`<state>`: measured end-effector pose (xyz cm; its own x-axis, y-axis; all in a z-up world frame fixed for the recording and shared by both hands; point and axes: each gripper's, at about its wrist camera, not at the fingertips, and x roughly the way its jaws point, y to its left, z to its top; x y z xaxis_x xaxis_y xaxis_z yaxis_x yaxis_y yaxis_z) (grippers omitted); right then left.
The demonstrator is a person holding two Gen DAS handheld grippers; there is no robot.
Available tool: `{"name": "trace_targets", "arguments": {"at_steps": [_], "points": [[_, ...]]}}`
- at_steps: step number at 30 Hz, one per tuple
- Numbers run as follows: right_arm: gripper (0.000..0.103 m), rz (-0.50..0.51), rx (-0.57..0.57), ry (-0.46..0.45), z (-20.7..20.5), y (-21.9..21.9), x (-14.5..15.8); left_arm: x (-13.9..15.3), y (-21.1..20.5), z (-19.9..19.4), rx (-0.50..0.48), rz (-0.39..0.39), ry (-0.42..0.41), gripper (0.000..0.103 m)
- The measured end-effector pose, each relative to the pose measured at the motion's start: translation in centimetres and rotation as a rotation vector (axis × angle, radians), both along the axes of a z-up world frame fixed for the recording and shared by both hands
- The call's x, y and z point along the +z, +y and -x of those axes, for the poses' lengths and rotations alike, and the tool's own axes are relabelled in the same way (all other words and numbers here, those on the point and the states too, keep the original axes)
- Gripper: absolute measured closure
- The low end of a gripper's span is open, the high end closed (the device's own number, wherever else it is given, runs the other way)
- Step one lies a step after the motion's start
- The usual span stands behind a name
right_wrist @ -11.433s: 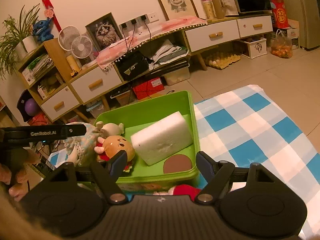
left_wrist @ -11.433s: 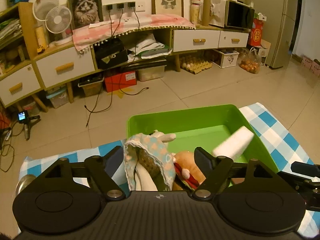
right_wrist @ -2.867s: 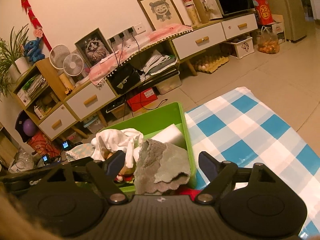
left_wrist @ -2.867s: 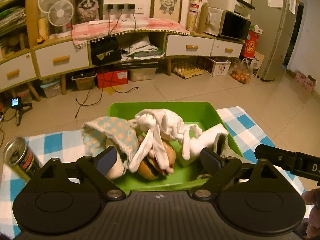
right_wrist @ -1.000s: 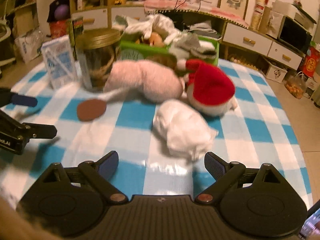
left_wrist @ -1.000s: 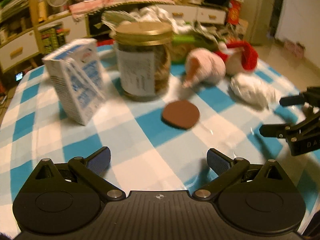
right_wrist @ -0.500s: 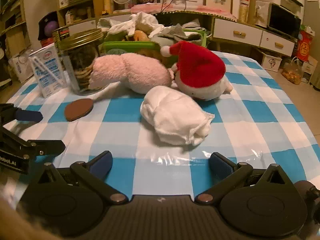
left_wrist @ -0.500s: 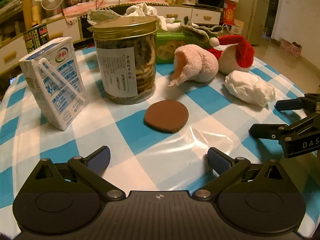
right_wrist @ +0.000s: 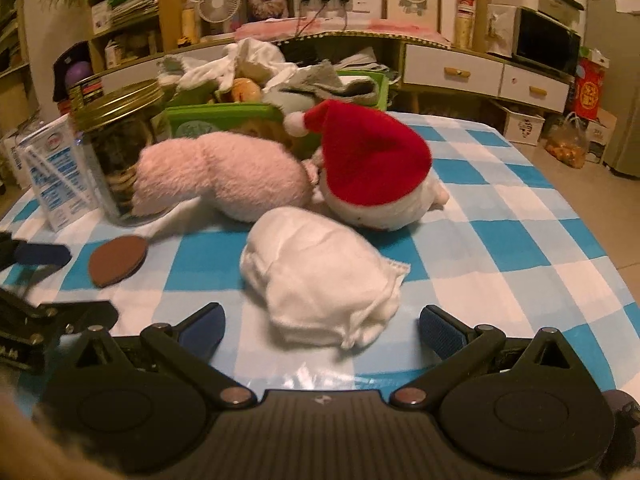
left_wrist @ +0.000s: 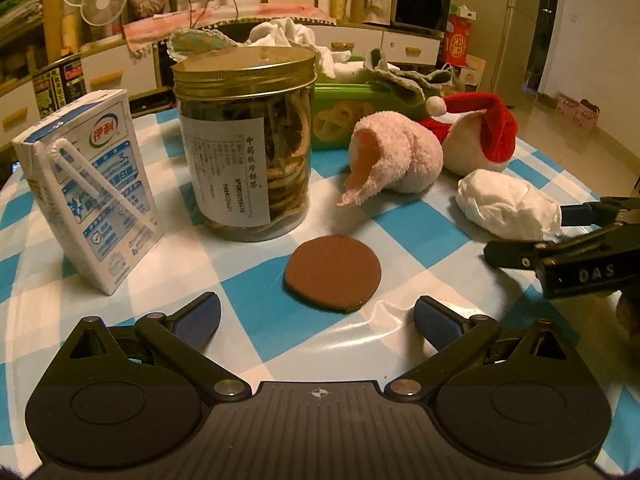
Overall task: Organize soft objects
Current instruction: 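Grasp the brown round disc with the left gripper while the right grasps the white cloth bundle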
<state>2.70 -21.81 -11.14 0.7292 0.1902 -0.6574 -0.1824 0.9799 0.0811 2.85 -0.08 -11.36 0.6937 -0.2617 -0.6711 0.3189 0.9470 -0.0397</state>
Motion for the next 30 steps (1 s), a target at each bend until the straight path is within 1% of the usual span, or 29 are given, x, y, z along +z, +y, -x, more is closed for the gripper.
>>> {"name": "trace_targets", "arguments": {"at_steps": [3,5,11,13,15,16,17,18,20,23,26,30], "points": [[0.032,-0.015,-0.027,-0.003,-0.6,-0.2,0.1,0.0,-0.2,-0.2,-0.002,0.006,-0.006,0.006],[0.032,-0.026,-0.036,-0.007,-0.9,-0.3,0.2,0.1,-0.5,-0.4,-0.006,0.010,-0.010,0.009],[0.033,-0.030,-0.036,-0.029,-1.5,-0.1,0.7,0.4,-1.2,-0.7,-0.010,0.021,-0.022,0.024],[0.036,-0.035,-0.038,-0.035,-1.6,0.0,0.9,0.5,-1.4,-0.8,-0.010,0.026,-0.024,0.033],[0.040,-0.041,-0.041,-0.040,-1.7,0.0,1.0,0.5,-1.5,-0.8,-0.010,0.030,-0.026,0.040],[0.045,-0.044,-0.041,-0.042,-1.7,0.0,1.1,0.5,-1.5,-0.8,-0.010,0.033,-0.026,0.044],[0.050,-0.048,-0.040,-0.044,-1.8,-0.1,1.2,0.6,-1.5,-0.8,-0.010,0.036,-0.028,0.047],[0.053,-0.053,-0.037,-0.045,-1.8,-0.1,1.3,0.6,-1.4,-0.8,-0.010,0.039,-0.028,0.050],[0.067,-0.065,-0.029,-0.046,-1.9,-0.2,1.4,0.6,-1.4,-0.9,-0.007,0.042,-0.026,0.051],[0.077,-0.074,-0.013,-0.045,-1.9,-0.1,1.5,0.7,-1.4,-0.9,-0.006,0.043,-0.028,0.053],[0.083,-0.076,-0.005,-0.047,-1.8,0.0,1.7,0.7,-1.3,-0.9,-0.007,0.046,-0.028,0.054],[0.084,-0.092,0.000,-0.046,-1.6,-0.1,2.0,1.0,-1.3,-0.8,-0.005,0.051,-0.033,0.056]]}}
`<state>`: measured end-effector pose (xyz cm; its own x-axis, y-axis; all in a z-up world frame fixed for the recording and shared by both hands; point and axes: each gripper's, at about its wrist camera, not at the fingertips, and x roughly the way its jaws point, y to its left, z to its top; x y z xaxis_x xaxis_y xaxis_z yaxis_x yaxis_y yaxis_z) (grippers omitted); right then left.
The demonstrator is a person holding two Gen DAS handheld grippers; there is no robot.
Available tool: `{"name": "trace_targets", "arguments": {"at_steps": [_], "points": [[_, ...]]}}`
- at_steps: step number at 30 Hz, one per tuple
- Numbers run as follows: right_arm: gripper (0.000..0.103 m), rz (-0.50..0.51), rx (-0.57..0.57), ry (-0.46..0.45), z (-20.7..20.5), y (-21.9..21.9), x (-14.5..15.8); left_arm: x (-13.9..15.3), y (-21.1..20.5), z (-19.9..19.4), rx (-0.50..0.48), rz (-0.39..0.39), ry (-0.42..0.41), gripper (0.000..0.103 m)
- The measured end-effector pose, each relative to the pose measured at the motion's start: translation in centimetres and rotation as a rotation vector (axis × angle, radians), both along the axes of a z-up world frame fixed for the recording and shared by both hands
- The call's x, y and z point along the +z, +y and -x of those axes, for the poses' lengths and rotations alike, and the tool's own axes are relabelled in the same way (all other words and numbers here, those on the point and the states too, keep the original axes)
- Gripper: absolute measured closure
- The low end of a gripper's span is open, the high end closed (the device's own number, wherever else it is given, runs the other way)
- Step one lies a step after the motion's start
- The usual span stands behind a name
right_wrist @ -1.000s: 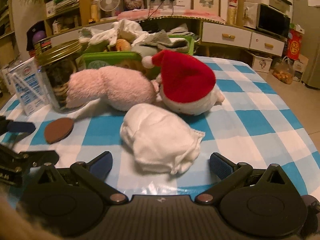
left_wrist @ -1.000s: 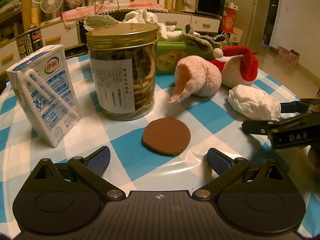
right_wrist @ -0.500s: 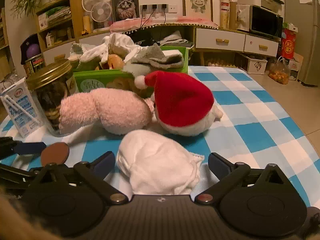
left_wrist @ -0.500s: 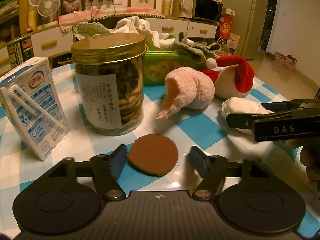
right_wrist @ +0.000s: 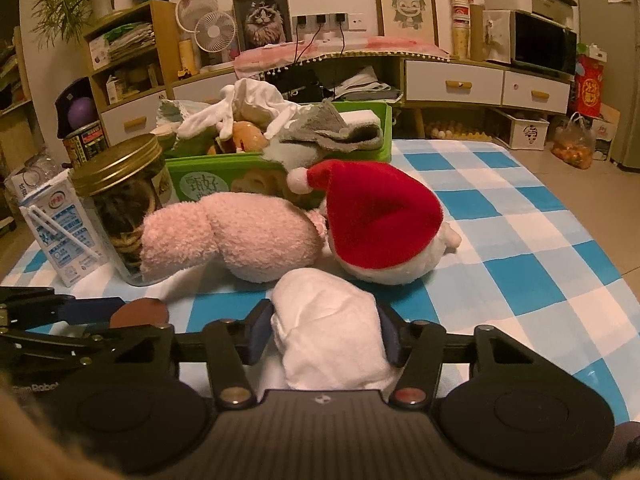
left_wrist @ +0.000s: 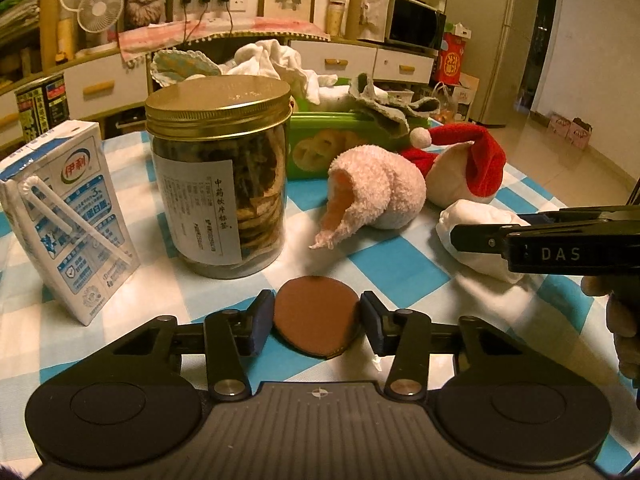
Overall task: Organize soft objects
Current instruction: 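Grasp the brown round disc with the left gripper while the right grasps the white cloth bundle, then carry the brown disc and white bundle into the green tray and release both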
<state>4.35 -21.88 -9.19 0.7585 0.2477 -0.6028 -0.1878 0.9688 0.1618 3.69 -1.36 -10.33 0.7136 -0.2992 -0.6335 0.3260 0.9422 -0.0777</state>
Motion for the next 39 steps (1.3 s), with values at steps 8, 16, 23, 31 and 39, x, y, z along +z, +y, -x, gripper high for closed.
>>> {"name": "trace_targets", "arguments": {"at_steps": [8,16,23,31,39], "points": [[0.084,-0.024,0.017,-0.002,0.2,0.1,0.5,0.3,0.0,0.2,0.001,0.006,-0.002,0.060],[0.084,-0.061,0.024,-0.011,0.5,0.1,1.5,0.7,0.3,0.2,-0.001,0.016,-0.006,0.066],[0.084,-0.083,0.023,-0.010,0.7,0.0,2.0,0.9,0.3,0.1,-0.002,0.021,-0.009,0.072],[0.084,-0.109,0.022,-0.024,0.9,-0.2,2.8,1.2,0.4,0.2,-0.005,0.026,-0.013,0.082],[0.084,-0.136,0.016,-0.033,1.1,-0.5,3.5,1.6,0.3,0.4,-0.013,0.038,-0.017,0.086]]}}
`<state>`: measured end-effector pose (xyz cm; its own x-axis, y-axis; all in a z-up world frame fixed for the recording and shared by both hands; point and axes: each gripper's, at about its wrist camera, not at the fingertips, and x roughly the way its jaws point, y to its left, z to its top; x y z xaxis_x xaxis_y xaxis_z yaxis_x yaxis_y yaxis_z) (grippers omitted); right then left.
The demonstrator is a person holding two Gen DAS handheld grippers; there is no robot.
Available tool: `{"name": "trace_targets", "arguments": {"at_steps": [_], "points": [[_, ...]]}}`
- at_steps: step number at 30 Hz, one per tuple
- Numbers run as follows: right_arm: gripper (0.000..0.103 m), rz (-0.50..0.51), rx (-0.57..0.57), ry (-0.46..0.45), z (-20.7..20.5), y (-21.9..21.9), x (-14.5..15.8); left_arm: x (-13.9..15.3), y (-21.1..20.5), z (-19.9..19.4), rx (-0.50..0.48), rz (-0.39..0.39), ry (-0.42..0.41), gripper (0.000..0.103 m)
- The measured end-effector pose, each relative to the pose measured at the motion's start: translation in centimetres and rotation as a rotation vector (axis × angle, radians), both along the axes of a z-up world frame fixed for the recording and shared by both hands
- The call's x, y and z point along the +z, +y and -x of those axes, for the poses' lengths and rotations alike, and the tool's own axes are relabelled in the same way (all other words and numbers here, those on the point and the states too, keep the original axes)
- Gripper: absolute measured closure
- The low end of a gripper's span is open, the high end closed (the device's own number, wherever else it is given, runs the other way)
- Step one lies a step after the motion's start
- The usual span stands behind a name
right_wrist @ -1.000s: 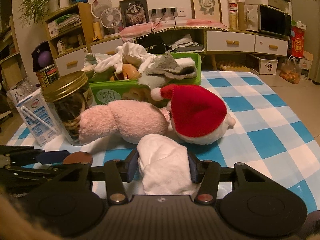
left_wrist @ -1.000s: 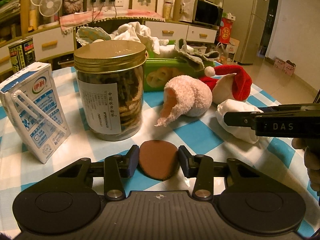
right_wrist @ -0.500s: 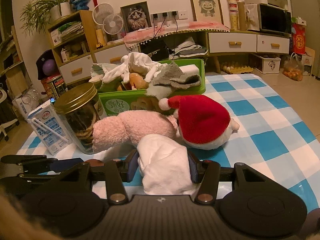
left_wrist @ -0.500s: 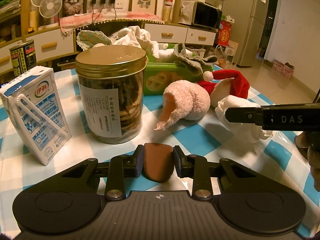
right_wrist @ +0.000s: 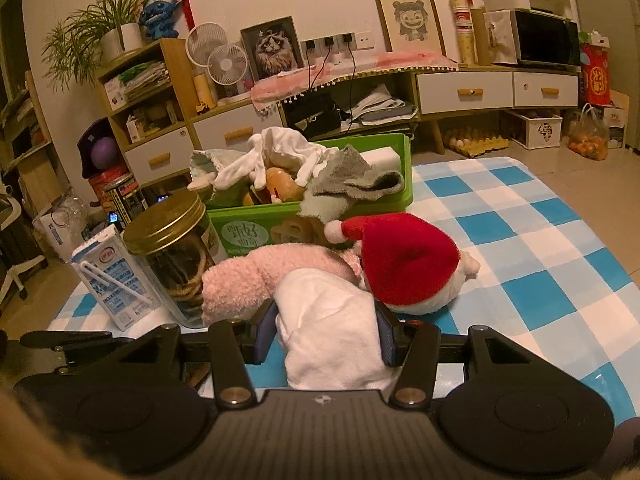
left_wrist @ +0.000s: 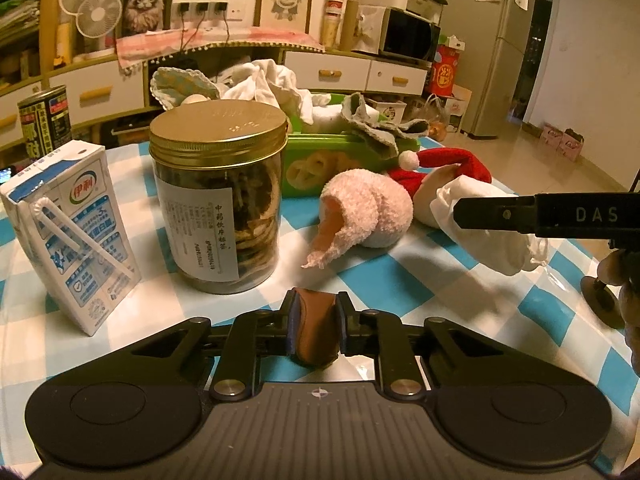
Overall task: Organize soft objects
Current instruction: 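Carry the brown disc and white bundle into the green tray and release both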
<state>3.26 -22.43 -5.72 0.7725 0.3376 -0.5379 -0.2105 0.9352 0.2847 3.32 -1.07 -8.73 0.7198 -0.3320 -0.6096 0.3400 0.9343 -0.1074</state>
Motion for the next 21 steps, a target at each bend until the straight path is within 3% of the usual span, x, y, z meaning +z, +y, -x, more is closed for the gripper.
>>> {"name": "trace_targets", "arguments": {"at_steps": [21], "points": [[0.084,-0.072,-0.019,-0.052,0.5,-0.9,3.0,4.2,0.7,1.0,0.001,0.095,-0.070,0.086]]}}
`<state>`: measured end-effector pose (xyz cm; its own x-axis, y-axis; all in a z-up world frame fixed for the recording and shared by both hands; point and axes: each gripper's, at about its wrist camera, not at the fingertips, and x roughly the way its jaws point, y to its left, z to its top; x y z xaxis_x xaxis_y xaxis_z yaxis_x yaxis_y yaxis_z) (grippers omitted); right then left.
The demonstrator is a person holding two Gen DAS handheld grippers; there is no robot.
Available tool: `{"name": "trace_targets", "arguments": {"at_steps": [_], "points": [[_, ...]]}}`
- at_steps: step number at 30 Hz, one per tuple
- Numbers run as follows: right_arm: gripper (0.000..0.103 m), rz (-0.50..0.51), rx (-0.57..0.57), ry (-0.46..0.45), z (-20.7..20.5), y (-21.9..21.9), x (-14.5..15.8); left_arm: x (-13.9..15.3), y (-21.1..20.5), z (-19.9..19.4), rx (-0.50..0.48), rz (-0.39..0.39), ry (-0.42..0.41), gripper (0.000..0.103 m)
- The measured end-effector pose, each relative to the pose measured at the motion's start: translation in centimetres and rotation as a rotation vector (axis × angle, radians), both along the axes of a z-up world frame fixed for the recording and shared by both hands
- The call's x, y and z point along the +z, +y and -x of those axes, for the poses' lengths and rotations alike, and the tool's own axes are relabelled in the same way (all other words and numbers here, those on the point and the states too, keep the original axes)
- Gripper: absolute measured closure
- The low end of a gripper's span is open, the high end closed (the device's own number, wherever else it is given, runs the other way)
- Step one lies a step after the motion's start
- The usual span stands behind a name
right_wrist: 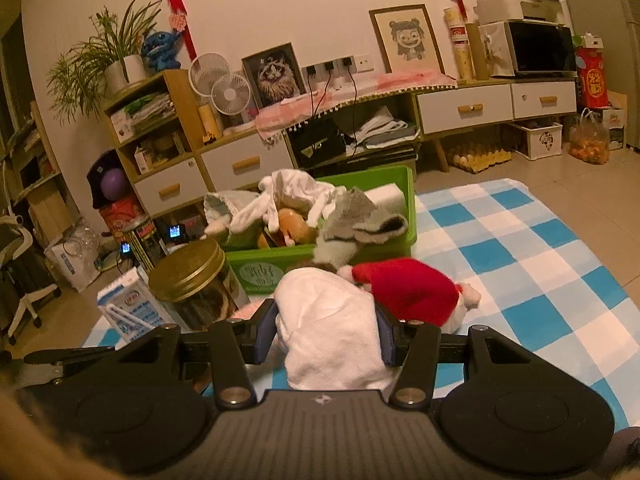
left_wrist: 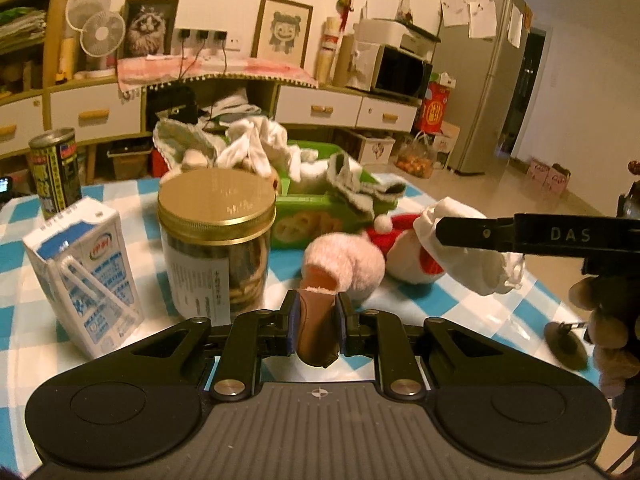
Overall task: Organize soft objects
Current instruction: 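Carry the brown disc and white bundle into the green tray and release both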
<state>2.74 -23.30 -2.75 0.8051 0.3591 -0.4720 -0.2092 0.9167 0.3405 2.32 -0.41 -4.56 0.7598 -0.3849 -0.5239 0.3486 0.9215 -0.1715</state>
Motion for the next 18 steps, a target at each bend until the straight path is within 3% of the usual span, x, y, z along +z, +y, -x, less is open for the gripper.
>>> {"name": "trace_targets", "arguments": {"at_steps": [18], "points": [[0.084,-0.071,-0.044,-0.056,-1.5,-0.9,3.4,5.1,0.8,-0.3,0.036,0.101,-0.112,0.086]]}}
